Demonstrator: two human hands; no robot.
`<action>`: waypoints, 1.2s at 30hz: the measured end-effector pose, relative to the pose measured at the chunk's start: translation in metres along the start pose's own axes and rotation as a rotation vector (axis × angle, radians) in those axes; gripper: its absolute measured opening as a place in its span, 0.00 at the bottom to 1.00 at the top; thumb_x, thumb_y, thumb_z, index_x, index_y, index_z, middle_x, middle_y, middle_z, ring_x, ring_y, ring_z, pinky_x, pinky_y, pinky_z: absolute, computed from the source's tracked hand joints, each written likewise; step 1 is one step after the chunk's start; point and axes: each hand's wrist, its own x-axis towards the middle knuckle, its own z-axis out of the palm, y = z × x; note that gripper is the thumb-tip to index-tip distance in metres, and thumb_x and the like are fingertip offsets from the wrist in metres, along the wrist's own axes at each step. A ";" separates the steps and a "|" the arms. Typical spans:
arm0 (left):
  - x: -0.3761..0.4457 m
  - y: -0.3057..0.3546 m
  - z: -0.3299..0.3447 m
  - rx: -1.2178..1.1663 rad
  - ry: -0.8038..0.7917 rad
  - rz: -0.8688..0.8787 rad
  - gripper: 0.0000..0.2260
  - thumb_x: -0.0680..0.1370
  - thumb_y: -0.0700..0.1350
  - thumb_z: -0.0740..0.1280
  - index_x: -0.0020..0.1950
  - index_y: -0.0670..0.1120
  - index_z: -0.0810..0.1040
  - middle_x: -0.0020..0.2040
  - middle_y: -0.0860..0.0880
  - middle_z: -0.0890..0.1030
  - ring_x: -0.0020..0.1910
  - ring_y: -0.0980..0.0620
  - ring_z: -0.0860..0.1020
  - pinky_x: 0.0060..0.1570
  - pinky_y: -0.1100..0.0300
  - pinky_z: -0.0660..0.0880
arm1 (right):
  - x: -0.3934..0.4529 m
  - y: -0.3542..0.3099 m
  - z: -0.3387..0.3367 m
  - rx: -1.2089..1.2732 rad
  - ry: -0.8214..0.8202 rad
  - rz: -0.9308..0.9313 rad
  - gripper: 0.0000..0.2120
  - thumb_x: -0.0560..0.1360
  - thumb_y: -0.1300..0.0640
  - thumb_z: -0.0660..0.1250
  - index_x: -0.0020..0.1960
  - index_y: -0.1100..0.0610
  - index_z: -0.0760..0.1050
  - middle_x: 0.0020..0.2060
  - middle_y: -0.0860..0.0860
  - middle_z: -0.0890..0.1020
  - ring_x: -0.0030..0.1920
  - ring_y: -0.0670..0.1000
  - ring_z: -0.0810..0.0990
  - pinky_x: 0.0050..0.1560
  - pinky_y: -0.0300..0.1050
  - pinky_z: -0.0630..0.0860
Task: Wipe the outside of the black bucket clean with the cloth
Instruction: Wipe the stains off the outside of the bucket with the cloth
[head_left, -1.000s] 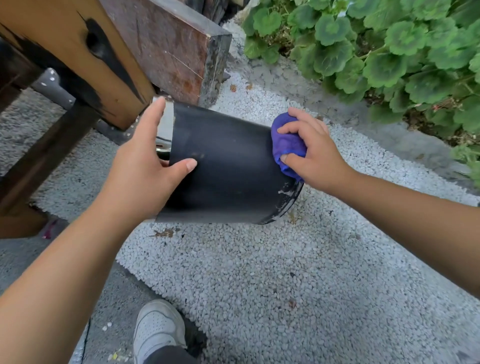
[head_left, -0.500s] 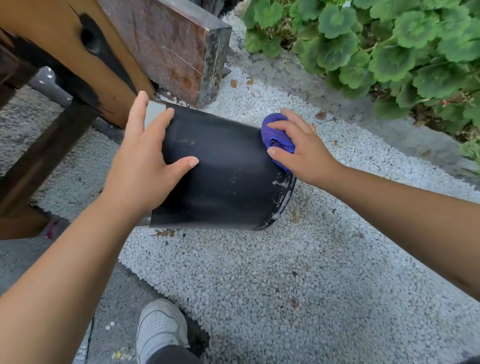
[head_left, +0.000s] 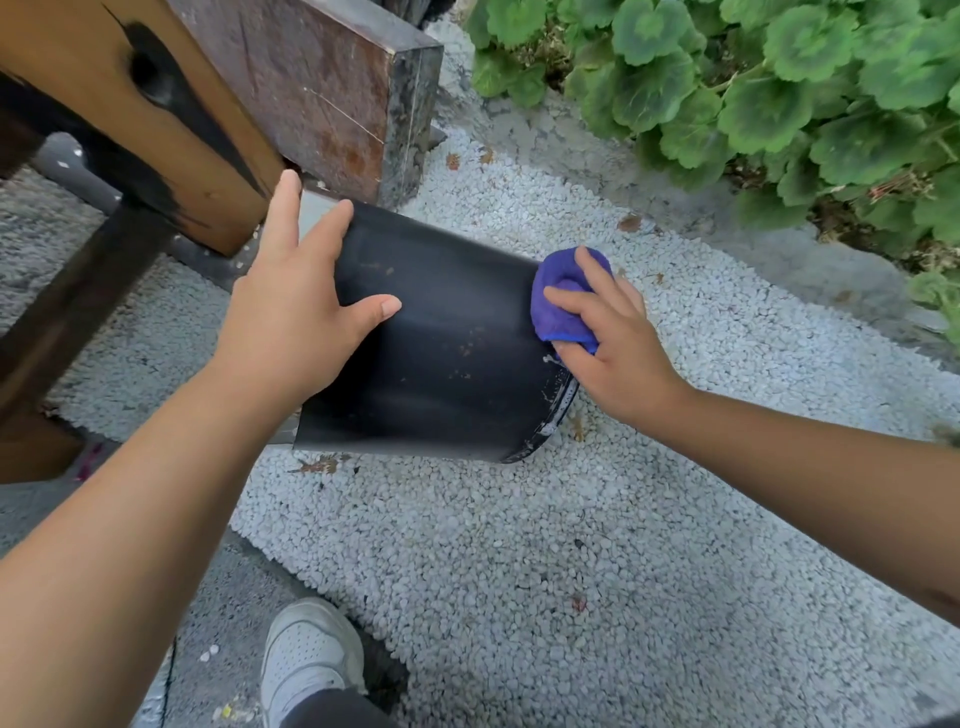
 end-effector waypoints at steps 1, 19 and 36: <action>0.000 0.000 0.000 -0.001 0.001 0.000 0.37 0.72 0.55 0.74 0.77 0.51 0.61 0.81 0.50 0.46 0.77 0.48 0.57 0.70 0.45 0.62 | -0.004 -0.001 0.002 0.005 0.017 -0.005 0.22 0.73 0.65 0.69 0.66 0.54 0.75 0.76 0.56 0.61 0.73 0.66 0.59 0.74 0.54 0.53; -0.056 -0.067 0.018 -0.371 -0.028 0.301 0.39 0.74 0.55 0.68 0.80 0.49 0.53 0.81 0.49 0.44 0.80 0.49 0.47 0.73 0.55 0.60 | -0.027 0.003 0.022 -0.057 -0.030 -0.082 0.19 0.67 0.69 0.70 0.55 0.56 0.76 0.71 0.56 0.63 0.67 0.66 0.60 0.63 0.52 0.60; -0.046 -0.037 0.012 -0.620 -0.074 0.231 0.24 0.75 0.44 0.65 0.69 0.60 0.66 0.80 0.49 0.44 0.74 0.70 0.57 0.53 0.79 0.66 | 0.017 -0.005 0.005 0.319 -0.040 0.250 0.20 0.68 0.69 0.71 0.46 0.43 0.75 0.70 0.51 0.66 0.69 0.51 0.69 0.63 0.31 0.65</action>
